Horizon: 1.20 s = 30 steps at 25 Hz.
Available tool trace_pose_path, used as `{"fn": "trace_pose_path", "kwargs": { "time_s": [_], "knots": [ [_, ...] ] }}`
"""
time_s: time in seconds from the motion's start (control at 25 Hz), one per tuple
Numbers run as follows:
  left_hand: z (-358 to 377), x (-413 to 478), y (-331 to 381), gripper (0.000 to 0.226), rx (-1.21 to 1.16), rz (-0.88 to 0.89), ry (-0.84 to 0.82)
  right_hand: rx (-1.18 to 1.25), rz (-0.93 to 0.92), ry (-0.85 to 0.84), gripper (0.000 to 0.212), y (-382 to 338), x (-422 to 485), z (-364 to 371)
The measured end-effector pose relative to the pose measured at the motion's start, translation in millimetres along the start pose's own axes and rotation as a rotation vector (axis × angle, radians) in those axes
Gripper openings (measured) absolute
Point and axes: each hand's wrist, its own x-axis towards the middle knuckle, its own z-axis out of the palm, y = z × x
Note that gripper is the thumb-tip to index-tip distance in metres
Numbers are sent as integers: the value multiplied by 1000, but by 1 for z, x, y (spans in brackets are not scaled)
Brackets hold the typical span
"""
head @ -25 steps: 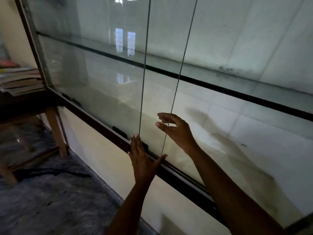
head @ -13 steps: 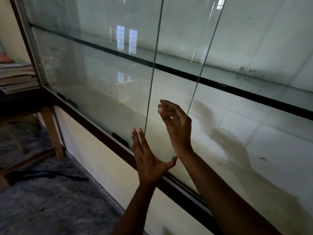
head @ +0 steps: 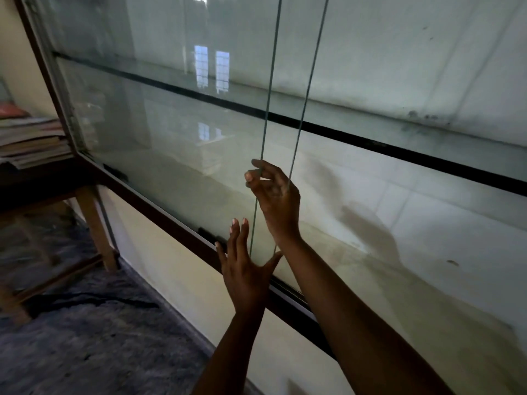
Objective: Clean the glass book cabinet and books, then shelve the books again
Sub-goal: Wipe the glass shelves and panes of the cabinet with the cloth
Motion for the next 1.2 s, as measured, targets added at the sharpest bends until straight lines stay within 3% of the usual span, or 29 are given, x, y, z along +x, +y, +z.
{"fn": "trace_pose_path", "kwargs": {
  "time_s": [0.24,0.36,0.52,0.64,0.72,0.88,1.0,1.12,1.2],
  "knots": [
    [-20,-2,3,97,-110,-36,-294,-110,40,22,32,-3,-4,-2],
    [-61,6,4,75,-187,-139,-428,-177,203,-53,38,-10,-29,-25],
    [-123,-10,-6,52,-150,-90,-604,-362,410,-99,30,-28,-98,-65],
    [-166,-42,-37,39,-181,-250,-911,-419,557,-327,21,-41,-159,-80],
    [-192,-68,-63,24,-200,-407,-1031,-384,673,-399,17,-39,-198,-82],
    [-226,-112,-116,25,-156,-562,-1269,-528,915,-562,23,-18,-279,-64],
    [-242,-140,-153,32,-41,-553,-1414,-535,1152,-465,18,-7,-365,-49],
    [-260,-172,-179,31,29,-564,-1513,-631,1422,-402,37,-19,-467,-42],
    [-263,-189,-182,33,43,-611,-1598,-805,1385,-339,62,-25,-524,-41]
  ]
}}
